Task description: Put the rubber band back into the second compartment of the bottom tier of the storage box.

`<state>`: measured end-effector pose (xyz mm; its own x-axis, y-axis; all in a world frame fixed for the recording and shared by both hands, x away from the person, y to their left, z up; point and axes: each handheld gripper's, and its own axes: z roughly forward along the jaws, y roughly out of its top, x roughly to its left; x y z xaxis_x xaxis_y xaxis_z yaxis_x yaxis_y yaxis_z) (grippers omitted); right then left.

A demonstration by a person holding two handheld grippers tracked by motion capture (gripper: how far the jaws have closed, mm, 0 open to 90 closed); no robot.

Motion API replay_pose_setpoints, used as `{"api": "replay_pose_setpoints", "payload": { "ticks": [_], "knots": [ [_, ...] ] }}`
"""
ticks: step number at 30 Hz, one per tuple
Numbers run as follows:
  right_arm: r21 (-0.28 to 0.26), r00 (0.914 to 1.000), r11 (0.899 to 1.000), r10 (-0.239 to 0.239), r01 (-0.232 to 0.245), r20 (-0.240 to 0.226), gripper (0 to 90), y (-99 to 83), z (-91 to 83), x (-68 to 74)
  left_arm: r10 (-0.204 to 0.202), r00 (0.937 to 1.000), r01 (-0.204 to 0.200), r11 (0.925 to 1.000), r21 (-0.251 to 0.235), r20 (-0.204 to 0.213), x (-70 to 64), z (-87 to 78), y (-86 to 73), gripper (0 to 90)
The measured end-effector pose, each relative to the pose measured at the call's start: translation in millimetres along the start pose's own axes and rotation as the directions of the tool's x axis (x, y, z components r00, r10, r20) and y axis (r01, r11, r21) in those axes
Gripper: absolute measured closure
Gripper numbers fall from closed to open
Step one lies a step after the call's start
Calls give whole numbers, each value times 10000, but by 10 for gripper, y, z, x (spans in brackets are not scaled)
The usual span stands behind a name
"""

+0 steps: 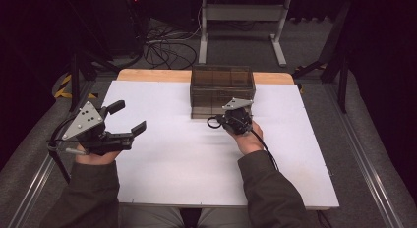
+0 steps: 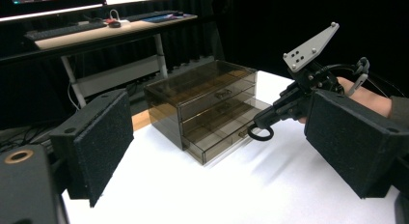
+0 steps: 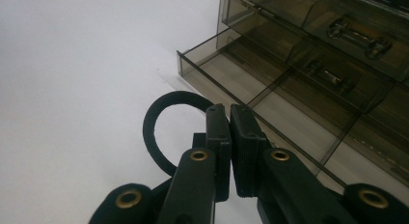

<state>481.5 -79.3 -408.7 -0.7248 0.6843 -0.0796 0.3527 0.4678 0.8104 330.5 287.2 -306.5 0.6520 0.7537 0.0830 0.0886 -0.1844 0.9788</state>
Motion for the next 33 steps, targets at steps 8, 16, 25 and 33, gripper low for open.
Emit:
{"api": "replay_pose_setpoints", "payload": {
  "ticks": [8,16,25,33],
  "knots": [
    [73,9986,9999,150,-154,511,877,0,92,-126,-24,10000,24,10000,-19,3,8,-3,-4,107],
    [-18,9949,9998,210,-209,983,877,9,190,-184,-93,10000,93,10000,6,8,24,1,-17,107],
    [-120,9907,9990,447,-436,1287,877,19,295,-273,-140,9999,140,9999,15,32,33,5,-26,107],
    [-249,9813,9951,990,-962,1654,876,-27,392,-383,-175,9998,175,9998,9,57,35,14,-32,107]
  ]
}}
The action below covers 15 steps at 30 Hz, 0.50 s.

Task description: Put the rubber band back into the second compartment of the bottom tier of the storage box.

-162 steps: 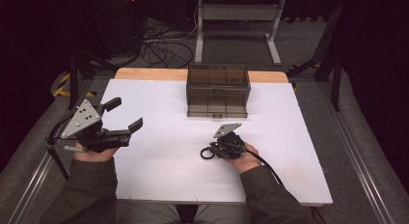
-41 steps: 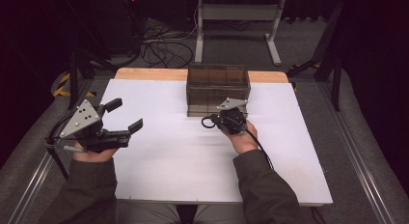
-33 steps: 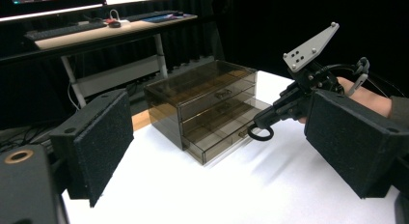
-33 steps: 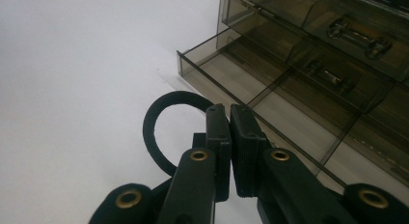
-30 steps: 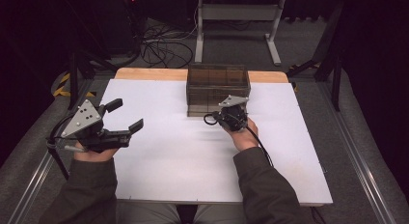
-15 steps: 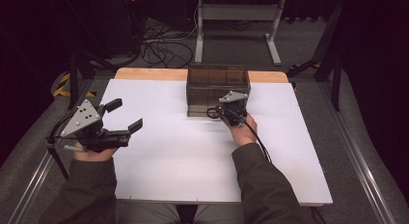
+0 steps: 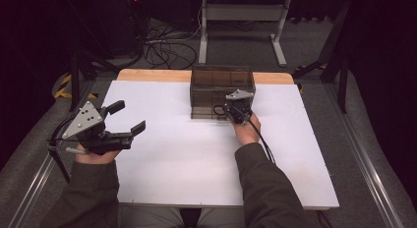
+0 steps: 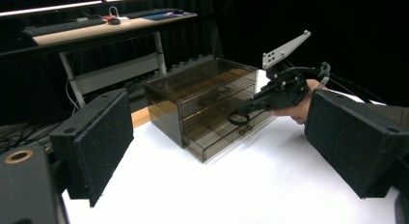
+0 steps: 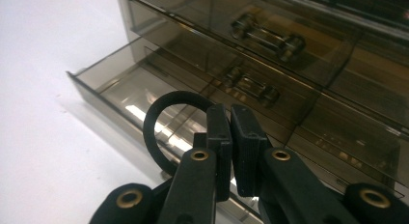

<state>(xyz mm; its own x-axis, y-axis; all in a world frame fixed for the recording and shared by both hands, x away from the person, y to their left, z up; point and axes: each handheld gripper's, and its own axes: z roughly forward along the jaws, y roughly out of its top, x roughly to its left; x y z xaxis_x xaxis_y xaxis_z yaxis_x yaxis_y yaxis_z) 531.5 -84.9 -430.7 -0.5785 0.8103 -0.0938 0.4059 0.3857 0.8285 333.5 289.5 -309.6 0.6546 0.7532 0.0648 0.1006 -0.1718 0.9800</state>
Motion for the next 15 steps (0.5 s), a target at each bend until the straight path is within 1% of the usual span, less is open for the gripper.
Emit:
{"api": "replay_pose_setpoints", "payload": {
  "ticks": [2,5,7,9,11,15],
  "knots": [
    [5,10000,10000,48,-48,53,876,-8,13,-10,-1,10000,1,10000,-7,3,0,-1,0,107],
    [0,9997,9997,253,-253,64,876,-25,41,-34,16,10000,-16,10000,12,-3,4,-4,-1,107],
    [-24,9992,9994,353,-353,161,876,-34,66,-51,31,10000,-31,10000,16,-7,8,-3,-3,107],
    [-31,9992,9994,357,-356,172,876,-39,75,-57,31,10000,-31,10000,41,-1,11,-1,-4,107],
    [-31,9987,9991,412,-412,284,876,-47,96,-65,17,10000,-17,10000,29,-1,10,2,-6,106],
    [52,9984,9988,488,-489,298,875,-71,141,-79,14,10000,-14,10000,5,-1,12,-4,-5,107]
  ]
}}
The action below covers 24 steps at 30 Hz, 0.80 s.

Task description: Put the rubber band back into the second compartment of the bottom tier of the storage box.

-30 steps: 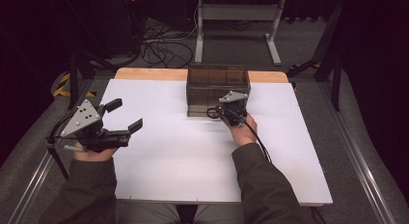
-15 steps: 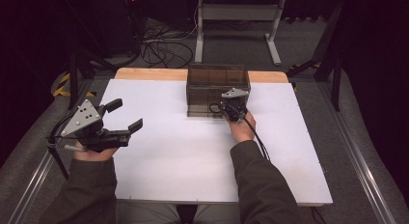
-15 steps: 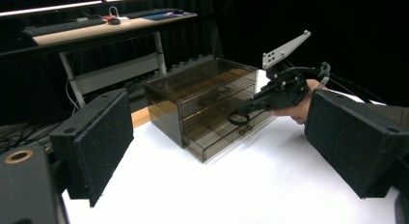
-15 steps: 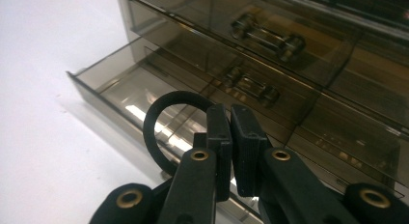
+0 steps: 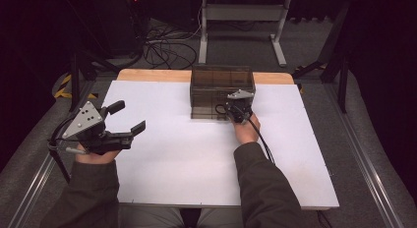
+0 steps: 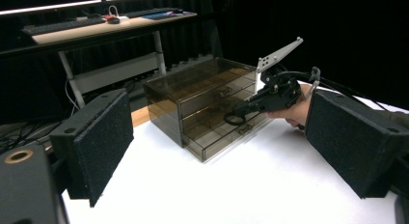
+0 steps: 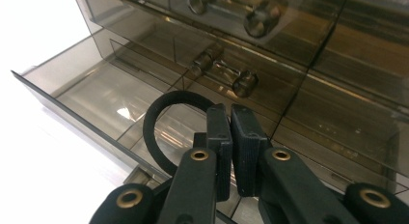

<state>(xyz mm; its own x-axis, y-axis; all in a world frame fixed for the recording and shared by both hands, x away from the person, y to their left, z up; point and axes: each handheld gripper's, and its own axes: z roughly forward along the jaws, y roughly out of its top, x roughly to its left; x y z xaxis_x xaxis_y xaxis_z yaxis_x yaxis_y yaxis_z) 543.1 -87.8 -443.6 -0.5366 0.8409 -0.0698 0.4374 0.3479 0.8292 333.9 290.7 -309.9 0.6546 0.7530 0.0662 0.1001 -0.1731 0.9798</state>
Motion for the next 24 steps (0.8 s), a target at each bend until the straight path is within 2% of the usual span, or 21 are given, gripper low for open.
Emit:
{"api": "replay_pose_setpoints", "payload": {
  "ticks": [9,24],
  "knots": [
    [30,10000,10000,-75,74,48,874,-19,45,16,-31,10000,31,10000,39,29,-5,11,-5,107],
    [127,10000,9999,79,-79,8,865,-23,78,9,-37,10000,37,10000,40,44,-5,11,-6,107]
  ]
}}
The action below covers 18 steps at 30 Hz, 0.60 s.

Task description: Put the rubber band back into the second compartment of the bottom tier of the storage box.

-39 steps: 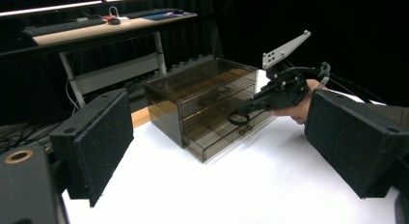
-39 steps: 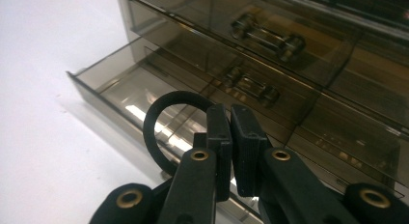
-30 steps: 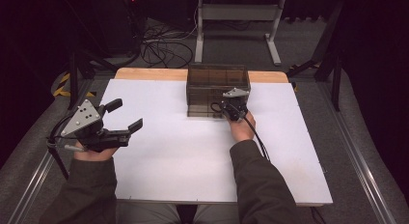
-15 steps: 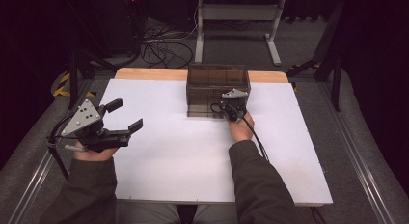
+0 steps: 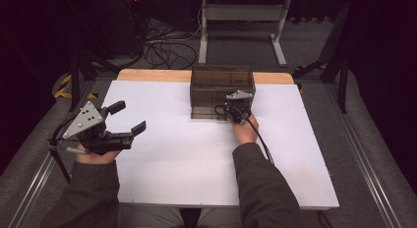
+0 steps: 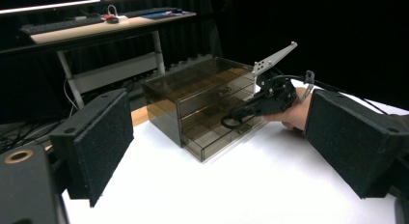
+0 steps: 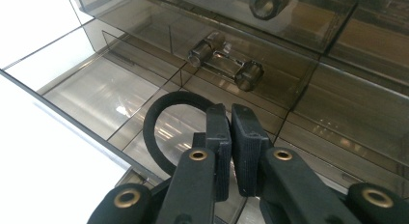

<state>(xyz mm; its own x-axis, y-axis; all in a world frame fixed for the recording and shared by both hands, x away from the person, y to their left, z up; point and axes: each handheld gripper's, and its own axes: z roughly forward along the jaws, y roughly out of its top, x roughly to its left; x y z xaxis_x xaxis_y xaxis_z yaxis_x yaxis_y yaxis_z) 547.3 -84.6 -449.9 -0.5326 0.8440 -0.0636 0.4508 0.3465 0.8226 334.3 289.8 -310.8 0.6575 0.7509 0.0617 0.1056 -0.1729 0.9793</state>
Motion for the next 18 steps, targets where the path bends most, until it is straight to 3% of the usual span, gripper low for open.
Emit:
{"api": "replay_pose_setpoints", "payload": {
  "ticks": [18],
  "knots": [
    [77,9998,9998,161,-160,-149,811,31,19,-1,9,10000,-9,10000,21,6,0,5,-3,107]
  ]
}}
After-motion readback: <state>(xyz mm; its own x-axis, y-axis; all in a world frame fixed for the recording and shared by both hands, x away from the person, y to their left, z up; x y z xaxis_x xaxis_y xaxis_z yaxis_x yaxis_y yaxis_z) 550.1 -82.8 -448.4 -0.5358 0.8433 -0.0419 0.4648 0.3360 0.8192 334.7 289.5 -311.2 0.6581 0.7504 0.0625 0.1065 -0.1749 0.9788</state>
